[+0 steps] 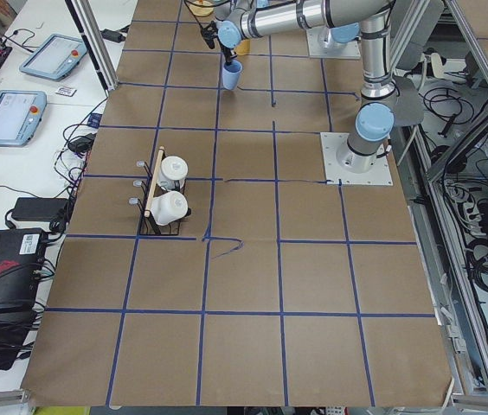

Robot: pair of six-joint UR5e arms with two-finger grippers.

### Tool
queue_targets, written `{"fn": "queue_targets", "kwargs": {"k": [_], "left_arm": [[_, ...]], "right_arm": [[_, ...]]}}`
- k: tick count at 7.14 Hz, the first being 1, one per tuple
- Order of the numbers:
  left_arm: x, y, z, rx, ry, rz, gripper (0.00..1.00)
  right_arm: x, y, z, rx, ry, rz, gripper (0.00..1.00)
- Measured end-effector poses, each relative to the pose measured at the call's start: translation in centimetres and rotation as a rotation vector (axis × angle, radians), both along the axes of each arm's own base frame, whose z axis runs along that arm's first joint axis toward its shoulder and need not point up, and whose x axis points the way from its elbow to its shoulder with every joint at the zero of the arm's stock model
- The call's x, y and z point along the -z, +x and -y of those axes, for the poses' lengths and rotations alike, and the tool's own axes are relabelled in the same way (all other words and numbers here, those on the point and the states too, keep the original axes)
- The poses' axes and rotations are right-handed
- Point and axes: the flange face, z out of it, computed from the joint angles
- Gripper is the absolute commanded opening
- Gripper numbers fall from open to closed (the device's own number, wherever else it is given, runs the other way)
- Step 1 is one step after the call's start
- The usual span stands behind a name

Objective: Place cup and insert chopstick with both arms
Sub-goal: 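Carry blue cup to table center with left gripper while right lifts chopstick, then release blue cup and raise left gripper while right carries chopstick over cup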

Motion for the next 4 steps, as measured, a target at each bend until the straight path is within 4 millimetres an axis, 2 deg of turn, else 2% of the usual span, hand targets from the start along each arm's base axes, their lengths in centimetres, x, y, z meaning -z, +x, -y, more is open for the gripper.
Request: {"fn": "queue_targets", "kwargs": {"k": [1,2,3,4], "left_arm": [[0.51,-0.17,0.11,0.007,0.001,0.003,1.0],[0.91,-0.22,0.18,0.011,0.005,0.005,1.0],[1.02,-0.25,0.27,0.015,0.005,0.006,1.0],[0.24,-0.12,0.49,0.027,-0.011,0.005,1.0]], "right_arm": [[-1.45,0.05,-0.45,-0.001,-0.028,0.002,0.0],[-2.06,0.1,-0.72,-0.001,-0.043,0.003,0.0],[-2.17,0.17,-0.8,-0.002,-0.051,0.003,0.0],[-2.12,0.24,-0.74,-0.003,-0.059,0.004,0.0]]}}
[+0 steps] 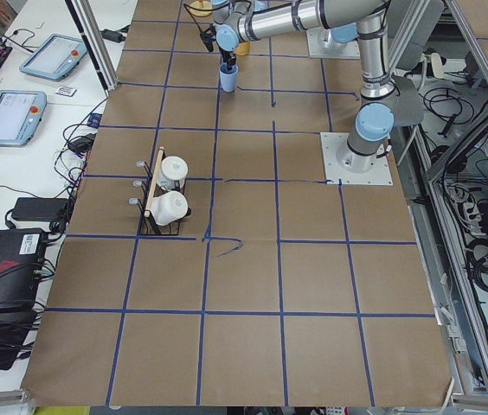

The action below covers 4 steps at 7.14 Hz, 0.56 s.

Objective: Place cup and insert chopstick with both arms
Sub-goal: 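Release blue cup and raise left gripper while right carries chopstick over cup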

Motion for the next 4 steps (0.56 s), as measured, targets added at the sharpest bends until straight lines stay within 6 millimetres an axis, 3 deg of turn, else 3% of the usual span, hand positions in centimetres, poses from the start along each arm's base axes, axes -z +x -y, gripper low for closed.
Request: {"fn": "queue_targets", "kwargs": {"k": [2,4], "left_arm": [[-5.0,1.9,1.6,0.034,-0.037,0.031,0.98],[-11.8,5.4,0.6,0.194,-0.006,0.063,0.98]], "right_arm": [[0.0,1.2,0.5,-0.018,-0.047,0.013,0.0],[0.7,3.9,0.4,-0.067,-0.093,0.014,0.0]]}}
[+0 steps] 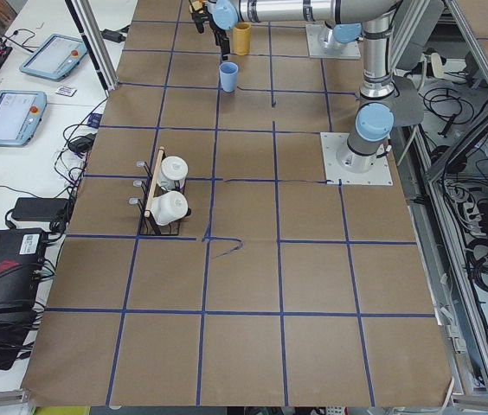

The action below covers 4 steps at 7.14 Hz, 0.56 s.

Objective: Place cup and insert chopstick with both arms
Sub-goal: 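Release blue cup and raise left gripper while right carries chopstick over cup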

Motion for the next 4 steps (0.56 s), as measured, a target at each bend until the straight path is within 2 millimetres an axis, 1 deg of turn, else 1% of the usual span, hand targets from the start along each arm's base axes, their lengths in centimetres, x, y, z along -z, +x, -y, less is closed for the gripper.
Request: {"fn": "queue_targets", "kwargs": {"k": [1,2,3,4], "left_arm": [[-3.6,2.6,-1.3,0.088,0.0,0.012,0.91],[-6.3,5.9,-2.7,0.175,0.009,0.027,0.9],[-7.4,9.0,-4.1,0.254,0.021,0.033,0.96],[-8.0,11.4,-5.4,0.351,0.012,0.036,1.0]], "right_arm": [[0.8,1.3,-0.4,-0.02,0.0,0.007,0.0],[1.5,2.6,-0.8,-0.038,-0.001,0.014,0.0],[1.8,4.1,-1.2,-0.044,-0.011,0.017,0.0],[2.0,6.3,-1.8,-0.04,-0.022,0.018,0.0]]}}
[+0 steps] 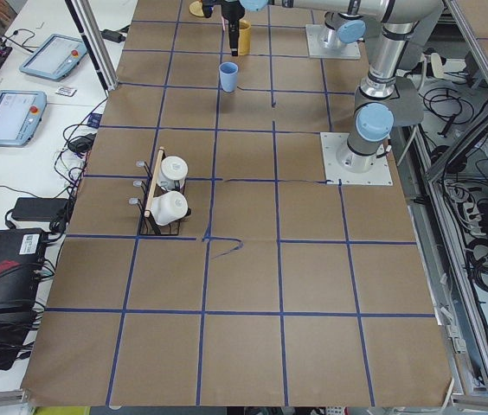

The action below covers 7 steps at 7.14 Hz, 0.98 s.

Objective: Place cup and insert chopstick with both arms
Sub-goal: 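Release blue cup and raise left gripper while right carries chopstick over cup, then lower the pink chopstick into the blue cup with the right gripper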

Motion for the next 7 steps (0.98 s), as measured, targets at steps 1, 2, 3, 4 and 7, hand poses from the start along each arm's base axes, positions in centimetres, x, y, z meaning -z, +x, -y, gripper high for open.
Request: {"fn": "queue_targets", "kwargs": {"k": [1,2,3,4,7], "left_arm": [[-0.8,1.9,-0.4,0.102,-0.025,-0.002,1.0],[-1.3,3.7,0.0,0.151,-0.046,-0.003,1.0],[-1.7,5.2,0.4,0.156,-0.06,-0.005,1.0],[-2.0,6.1,0.7,0.149,-0.068,-0.007,1.0],[-2.1,6.8,0.8,0.141,-0.081,-0.01,1.0]], "right_arm": [[0.1,2.2,-0.7,-0.004,-0.005,0.001,0.0],[0.5,4.1,-1.1,0.004,-0.009,0.005,0.0],[1.6,6.1,-1.0,0.017,-0.013,0.011,0.0],[3.1,8.1,-0.9,0.007,-0.023,0.016,0.0],[7.5,12.1,-1.8,-0.043,-0.033,0.022,0.0]]}}
